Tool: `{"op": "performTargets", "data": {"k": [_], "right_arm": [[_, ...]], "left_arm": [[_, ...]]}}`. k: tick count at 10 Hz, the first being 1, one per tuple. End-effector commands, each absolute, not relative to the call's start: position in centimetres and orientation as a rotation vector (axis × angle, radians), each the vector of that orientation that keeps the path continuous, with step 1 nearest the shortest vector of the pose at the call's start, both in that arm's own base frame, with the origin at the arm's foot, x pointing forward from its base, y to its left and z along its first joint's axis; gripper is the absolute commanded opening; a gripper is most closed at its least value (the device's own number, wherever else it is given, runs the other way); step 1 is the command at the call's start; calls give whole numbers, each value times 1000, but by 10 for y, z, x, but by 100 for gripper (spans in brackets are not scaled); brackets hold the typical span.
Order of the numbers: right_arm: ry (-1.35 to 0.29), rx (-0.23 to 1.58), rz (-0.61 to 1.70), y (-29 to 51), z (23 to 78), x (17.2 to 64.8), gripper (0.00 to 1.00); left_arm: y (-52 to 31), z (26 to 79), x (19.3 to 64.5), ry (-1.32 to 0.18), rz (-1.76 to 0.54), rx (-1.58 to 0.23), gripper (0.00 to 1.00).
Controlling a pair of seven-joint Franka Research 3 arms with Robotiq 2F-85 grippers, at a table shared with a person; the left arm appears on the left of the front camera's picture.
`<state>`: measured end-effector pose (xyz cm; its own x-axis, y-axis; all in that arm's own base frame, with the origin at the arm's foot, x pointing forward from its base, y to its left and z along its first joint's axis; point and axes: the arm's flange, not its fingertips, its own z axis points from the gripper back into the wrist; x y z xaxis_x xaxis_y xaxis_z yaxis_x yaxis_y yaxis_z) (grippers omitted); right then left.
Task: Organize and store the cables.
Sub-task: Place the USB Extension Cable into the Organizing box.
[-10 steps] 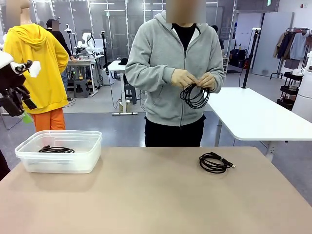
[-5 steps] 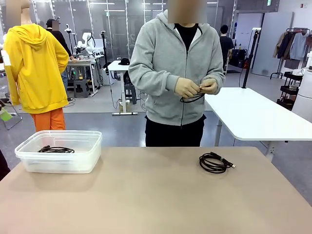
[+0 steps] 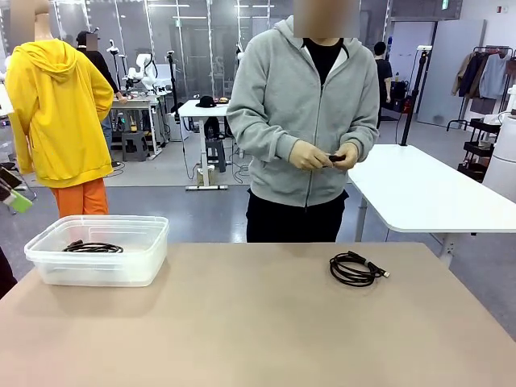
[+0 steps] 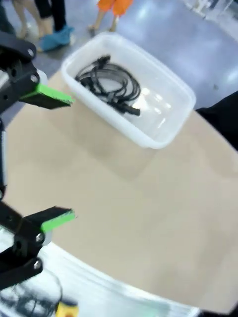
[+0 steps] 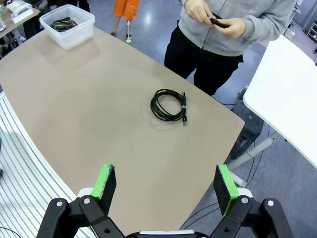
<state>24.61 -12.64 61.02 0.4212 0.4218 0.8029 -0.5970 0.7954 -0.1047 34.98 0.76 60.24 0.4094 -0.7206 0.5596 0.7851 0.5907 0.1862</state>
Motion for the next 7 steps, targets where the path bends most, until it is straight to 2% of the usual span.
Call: {"op": "performTargets", "data": {"k": [1, 3, 4, 7], "right_arm": [[-940, 210, 642, -127, 610, 246, 100], [-940, 210, 642, -127, 610, 246, 100], [-940, 210, 642, -127, 610, 246, 100], [-940, 210, 642, -127, 610, 246, 100]], "left_arm": [[14, 582, 334, -741, -1011, -61, 100], [21, 586, 339, -732, -1089, -69, 100], [10, 586, 338, -703, -1006, -74, 100], [10, 586, 338, -703, -1006, -74, 100]]}}
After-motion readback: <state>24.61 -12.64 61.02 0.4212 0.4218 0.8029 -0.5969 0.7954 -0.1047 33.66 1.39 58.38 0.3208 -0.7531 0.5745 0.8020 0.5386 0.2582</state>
